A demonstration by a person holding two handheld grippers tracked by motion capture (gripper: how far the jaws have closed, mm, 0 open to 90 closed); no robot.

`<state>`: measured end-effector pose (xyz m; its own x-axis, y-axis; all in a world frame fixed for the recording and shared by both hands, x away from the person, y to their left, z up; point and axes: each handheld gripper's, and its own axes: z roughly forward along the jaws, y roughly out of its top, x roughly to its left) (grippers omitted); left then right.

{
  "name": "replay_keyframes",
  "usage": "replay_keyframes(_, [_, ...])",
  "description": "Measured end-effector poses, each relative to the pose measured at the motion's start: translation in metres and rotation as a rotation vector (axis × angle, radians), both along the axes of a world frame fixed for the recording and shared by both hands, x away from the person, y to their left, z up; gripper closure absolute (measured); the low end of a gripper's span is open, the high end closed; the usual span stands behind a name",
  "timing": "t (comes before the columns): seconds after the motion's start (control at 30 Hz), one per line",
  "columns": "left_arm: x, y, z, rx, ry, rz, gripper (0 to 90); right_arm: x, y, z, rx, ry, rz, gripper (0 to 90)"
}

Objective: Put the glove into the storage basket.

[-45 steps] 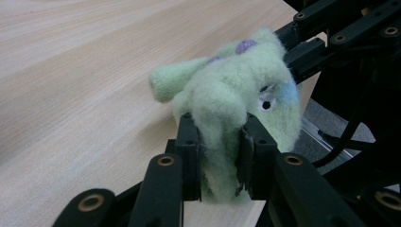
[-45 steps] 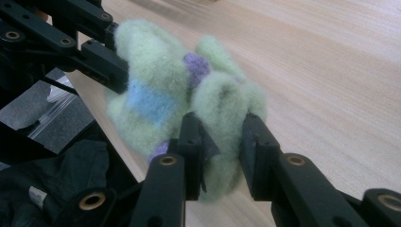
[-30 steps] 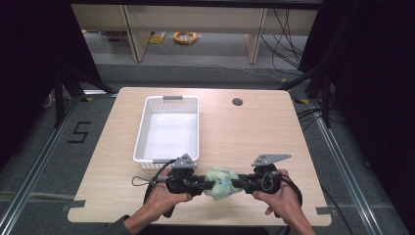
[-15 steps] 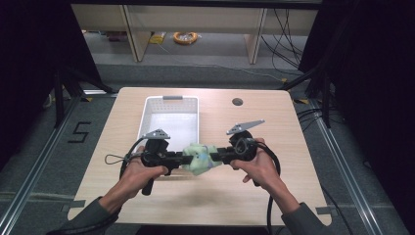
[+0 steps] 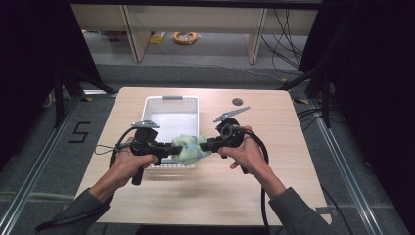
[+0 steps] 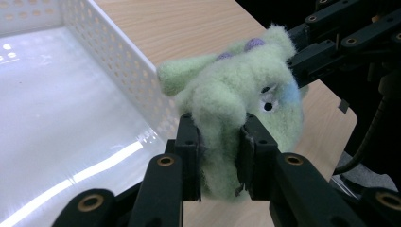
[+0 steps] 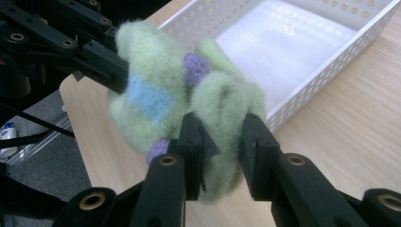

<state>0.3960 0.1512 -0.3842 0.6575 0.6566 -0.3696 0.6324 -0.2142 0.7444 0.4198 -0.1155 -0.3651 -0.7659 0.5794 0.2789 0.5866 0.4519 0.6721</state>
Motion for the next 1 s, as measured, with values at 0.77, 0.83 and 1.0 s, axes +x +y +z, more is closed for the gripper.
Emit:
replay_keyframes(0.77, [0.049,0.036,-0.009,0.105,0.030,0.102,72.0,0.065,0.055,-0.014,-0.050,0.115,-0.017,72.8])
replay_keyframes(0.83, [0.052,0.039,-0.011,0.125,0.029,0.102,72.0,0.070,0.058,-0.017,-0.049,0.114,-0.013,72.9])
replay_keyframes(1.0, [0.062,0.046,-0.019,0.128,0.064,0.109,72.0,0.080,0.067,-0.024,-0.064,0.139,-0.019,72.9])
